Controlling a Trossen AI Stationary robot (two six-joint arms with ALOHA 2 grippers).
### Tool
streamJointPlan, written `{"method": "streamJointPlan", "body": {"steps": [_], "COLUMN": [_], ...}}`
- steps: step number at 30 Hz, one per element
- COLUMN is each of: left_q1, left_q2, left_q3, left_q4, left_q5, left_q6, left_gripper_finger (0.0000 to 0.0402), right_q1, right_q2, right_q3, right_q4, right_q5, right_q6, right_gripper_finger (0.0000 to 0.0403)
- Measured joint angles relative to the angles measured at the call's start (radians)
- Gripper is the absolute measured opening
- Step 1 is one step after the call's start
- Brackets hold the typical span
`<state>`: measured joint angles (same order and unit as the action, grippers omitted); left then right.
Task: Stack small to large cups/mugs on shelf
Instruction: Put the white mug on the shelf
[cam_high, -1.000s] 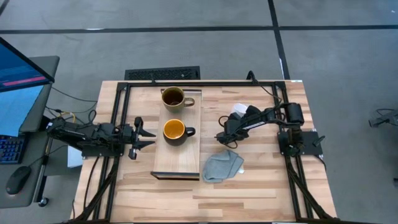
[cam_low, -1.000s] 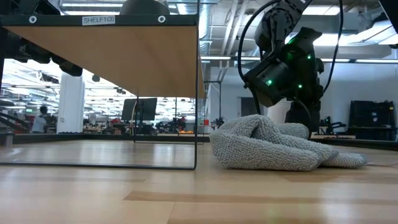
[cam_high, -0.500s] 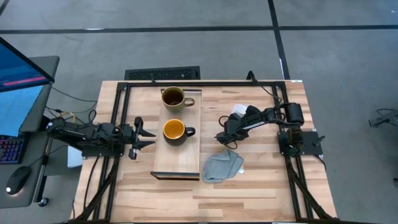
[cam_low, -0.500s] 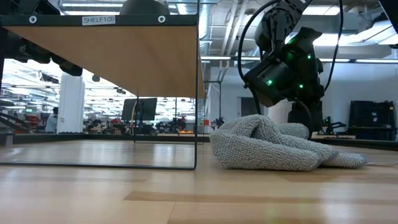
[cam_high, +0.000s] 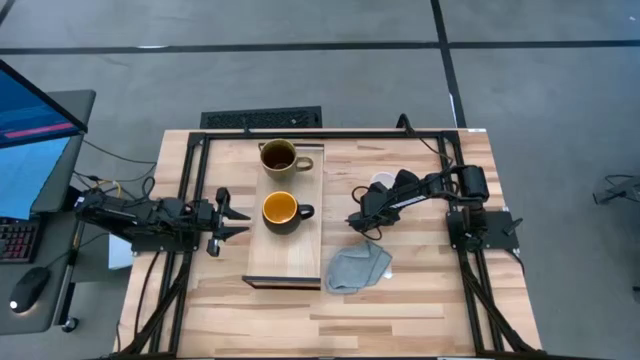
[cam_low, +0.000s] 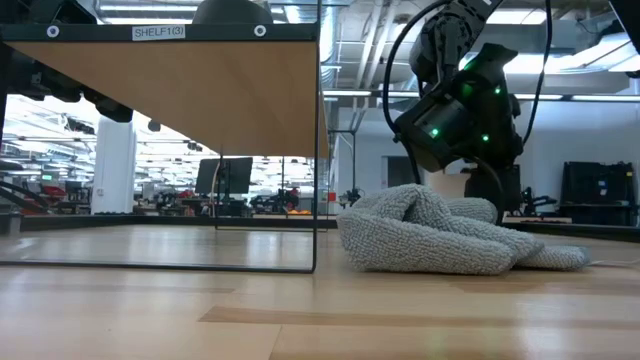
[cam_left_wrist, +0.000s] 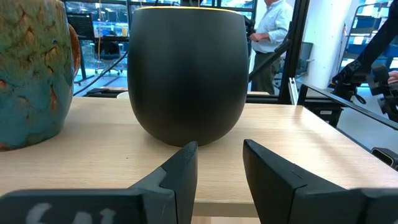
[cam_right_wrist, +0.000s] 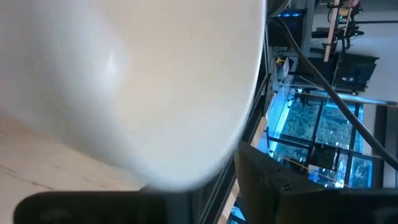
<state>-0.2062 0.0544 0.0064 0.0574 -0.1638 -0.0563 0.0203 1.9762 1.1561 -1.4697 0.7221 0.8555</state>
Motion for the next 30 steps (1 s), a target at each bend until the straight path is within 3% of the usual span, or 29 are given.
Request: {"method": "streamJointPlan", "body": {"steps": [12, 30], "left_q1": [0.0, 0.0], "left_q2": [0.0, 0.0], "left_q3": [0.0, 0.0], "left_q4": [0.0, 0.0], "left_q5": [0.0, 0.0], "left_q6": [0.0, -0.006], "left_gripper_finger": [0.0119, 0.0119], "right_q1": [0.061, 0.156], "right_q2": [0.0, -0.012], "right_q3": [0.023, 0.244], "right_q4": [-0.101, -0.099], "right_q5": [-0.025, -0.048], "right_q6": [-0.019, -0.074], "right_gripper_finger": [0.0113, 0.0113]}}
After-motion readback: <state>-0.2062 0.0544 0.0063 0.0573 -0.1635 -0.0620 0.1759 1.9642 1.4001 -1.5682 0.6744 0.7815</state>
